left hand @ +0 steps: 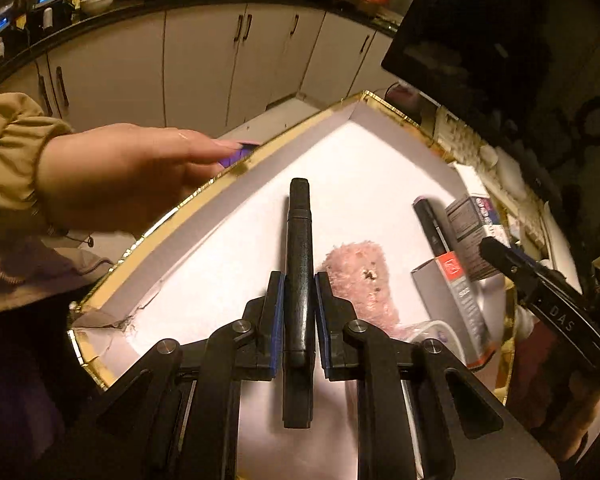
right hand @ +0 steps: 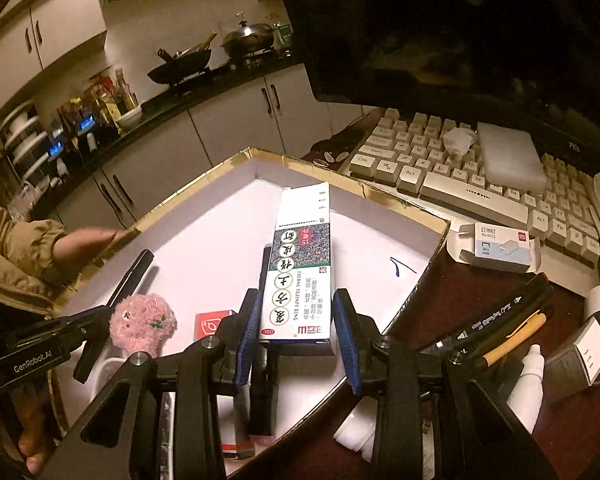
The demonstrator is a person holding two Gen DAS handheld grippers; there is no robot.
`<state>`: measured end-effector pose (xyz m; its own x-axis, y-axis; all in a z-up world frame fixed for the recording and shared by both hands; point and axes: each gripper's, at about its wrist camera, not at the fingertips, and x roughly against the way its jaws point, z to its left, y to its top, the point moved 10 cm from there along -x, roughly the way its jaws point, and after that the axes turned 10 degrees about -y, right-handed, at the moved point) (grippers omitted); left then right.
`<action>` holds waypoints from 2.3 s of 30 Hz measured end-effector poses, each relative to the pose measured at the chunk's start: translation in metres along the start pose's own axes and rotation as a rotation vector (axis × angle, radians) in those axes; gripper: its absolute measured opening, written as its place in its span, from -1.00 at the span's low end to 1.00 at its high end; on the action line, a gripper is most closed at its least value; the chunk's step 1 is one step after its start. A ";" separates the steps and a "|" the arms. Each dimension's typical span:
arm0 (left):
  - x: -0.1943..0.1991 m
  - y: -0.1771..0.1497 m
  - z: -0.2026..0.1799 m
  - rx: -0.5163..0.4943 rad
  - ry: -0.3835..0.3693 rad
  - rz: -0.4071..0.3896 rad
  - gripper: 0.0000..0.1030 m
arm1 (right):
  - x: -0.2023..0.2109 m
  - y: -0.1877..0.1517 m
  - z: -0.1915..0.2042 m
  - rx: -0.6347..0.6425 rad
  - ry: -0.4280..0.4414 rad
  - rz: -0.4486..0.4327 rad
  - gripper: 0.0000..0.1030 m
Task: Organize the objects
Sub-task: 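Carry the black marker with the left tool while the right tool carries the white box into the tray, then open both tools to release the items and withdraw to the desk, then grasp the white pill bottle with the left tool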
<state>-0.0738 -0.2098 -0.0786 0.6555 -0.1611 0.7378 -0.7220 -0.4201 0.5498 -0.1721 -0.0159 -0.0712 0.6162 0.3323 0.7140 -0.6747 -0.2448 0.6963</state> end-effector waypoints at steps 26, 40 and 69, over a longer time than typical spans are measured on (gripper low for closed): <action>0.030 0.015 -0.016 -0.006 -0.002 -0.112 0.00 | 0.003 -0.005 0.011 -0.015 0.101 0.027 0.06; 0.054 -0.024 -0.137 -0.238 -0.193 -0.139 0.00 | 0.103 -0.061 -0.065 -0.180 0.149 -0.029 0.14; -0.081 -0.062 -0.237 -0.601 -0.124 0.278 0.00 | 0.091 -0.119 -0.149 -0.347 0.109 0.020 0.14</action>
<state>-0.1345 0.0405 -0.0796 0.4217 -0.3082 0.8527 -0.8417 0.2165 0.4946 -0.0960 0.1789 -0.1001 0.5668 0.4307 0.7023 -0.7957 0.0655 0.6021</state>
